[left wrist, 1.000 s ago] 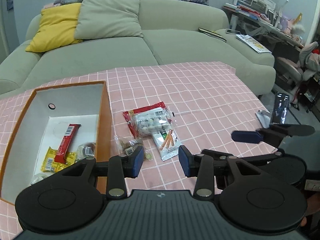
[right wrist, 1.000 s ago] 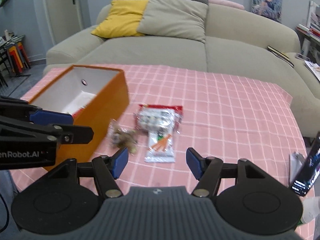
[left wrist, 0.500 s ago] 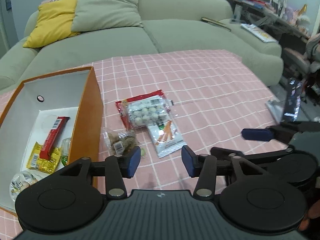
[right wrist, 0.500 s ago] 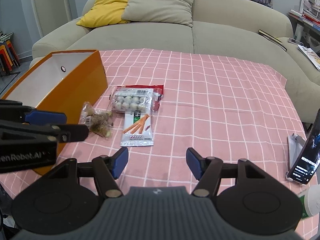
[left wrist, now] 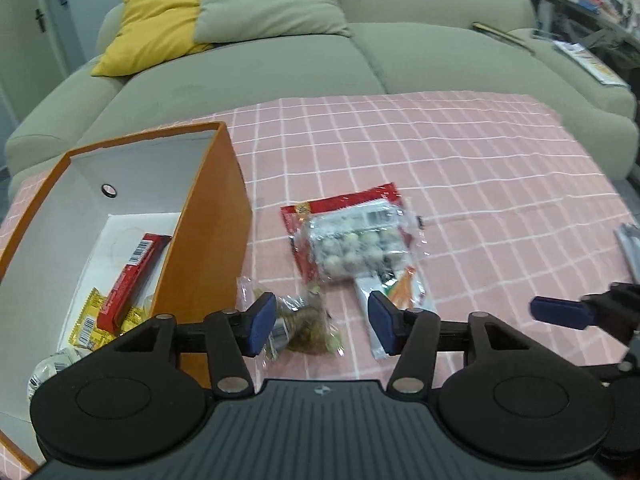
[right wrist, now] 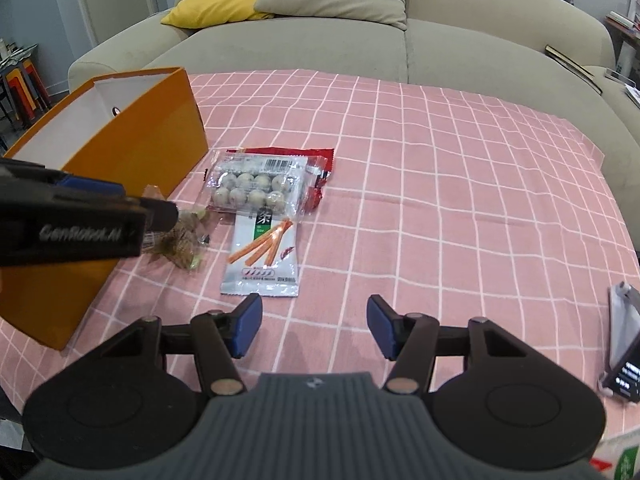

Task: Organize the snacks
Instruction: 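Grasp the clear seaweed snack bag with the left tool while the right tool grasps the quail-egg pack, then carry both snacks over the box and open both tools to drop them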

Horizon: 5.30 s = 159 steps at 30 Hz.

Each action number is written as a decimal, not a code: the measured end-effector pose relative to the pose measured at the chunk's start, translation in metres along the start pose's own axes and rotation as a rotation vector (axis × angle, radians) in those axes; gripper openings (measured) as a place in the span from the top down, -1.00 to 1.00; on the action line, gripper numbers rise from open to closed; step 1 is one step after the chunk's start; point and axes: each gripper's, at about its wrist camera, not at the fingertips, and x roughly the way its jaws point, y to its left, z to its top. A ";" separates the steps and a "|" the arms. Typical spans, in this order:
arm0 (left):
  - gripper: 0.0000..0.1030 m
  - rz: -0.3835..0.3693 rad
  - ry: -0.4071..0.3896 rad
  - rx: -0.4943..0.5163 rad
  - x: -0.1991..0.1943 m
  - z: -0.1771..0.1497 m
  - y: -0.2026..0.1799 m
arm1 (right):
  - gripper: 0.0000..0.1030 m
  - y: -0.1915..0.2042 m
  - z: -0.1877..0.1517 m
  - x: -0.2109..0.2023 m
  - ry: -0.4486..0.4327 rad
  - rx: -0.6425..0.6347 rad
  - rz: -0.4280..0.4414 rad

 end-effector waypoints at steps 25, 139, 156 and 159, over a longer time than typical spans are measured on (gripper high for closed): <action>-0.21 0.048 0.116 0.005 0.064 0.001 0.005 | 0.00 -0.012 0.027 0.048 0.000 -0.124 0.073; 0.01 -0.147 0.008 -0.180 -0.110 0.013 0.140 | -0.06 0.116 0.071 -0.069 -0.037 -0.119 0.174; 0.01 -0.059 0.107 -0.137 -0.076 0.023 0.226 | -0.05 0.227 0.135 -0.039 -0.056 -0.502 0.151; 0.01 -0.062 0.143 -0.108 -0.063 0.019 0.229 | -0.05 0.237 0.138 -0.022 -0.036 -0.578 0.155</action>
